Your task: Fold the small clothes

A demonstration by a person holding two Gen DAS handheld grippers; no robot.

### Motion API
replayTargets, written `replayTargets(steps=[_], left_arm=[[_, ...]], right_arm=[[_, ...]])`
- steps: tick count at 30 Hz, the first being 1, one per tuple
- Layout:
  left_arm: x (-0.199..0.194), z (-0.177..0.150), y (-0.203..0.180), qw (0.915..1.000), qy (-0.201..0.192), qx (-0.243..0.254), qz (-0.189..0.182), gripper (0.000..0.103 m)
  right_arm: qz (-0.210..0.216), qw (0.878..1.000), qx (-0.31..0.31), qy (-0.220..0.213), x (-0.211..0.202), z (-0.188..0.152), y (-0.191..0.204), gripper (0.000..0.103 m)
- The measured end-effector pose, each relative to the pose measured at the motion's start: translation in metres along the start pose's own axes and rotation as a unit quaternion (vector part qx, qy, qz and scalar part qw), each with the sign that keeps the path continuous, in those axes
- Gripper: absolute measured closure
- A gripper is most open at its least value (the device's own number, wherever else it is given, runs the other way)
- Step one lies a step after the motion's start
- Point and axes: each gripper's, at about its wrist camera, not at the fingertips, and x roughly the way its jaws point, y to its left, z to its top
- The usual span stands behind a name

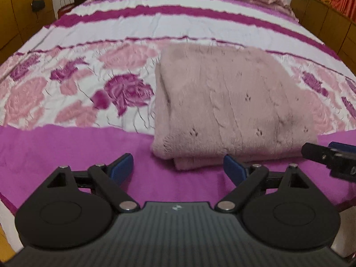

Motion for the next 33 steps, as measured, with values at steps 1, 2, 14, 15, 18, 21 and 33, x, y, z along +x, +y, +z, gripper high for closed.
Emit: replayTargets(steps=[1,2,14,15,18,21,33], left_arm=[[0.004,-0.001,-0.002,1.0,0.007,-0.001,0.002,0.011],[0.008,0.0,-0.004,0.9999,0.012,-0.001,0.006,0.011],[0.027,-0.002,-0.016,0.9987,0.029,0.023,0.034,0.008],[0.027,-0.002,-0.016,0.9988,0.03,0.02,0.033,0.008],[0.029,-0.001,-0.015,0.9988,0.031,0.019,0.032,0.007],[0.03,-0.002,-0.016,0.9988,0.029,0.024,0.032,0.007],[0.03,-0.005,-0.015,0.9991,0.021,0.023,0.029,0.006]], right_arm=[[-0.003,1.0,0.003,0.005,0.004,-0.002,-0.002,0.021],[-0.001,1.0,0.009,0.007,0.008,-0.004,-0.005,0.021],[-0.025,0.997,-0.07,-0.01,0.024,-0.023,0.013,0.01],[-0.025,0.997,-0.07,-0.011,0.025,-0.023,0.013,0.01],[-0.024,0.998,-0.061,-0.012,0.025,-0.023,0.012,0.01],[-0.024,0.998,-0.058,-0.014,0.026,-0.024,0.011,0.01],[-0.025,0.998,-0.054,-0.025,0.027,-0.028,0.011,0.009]])
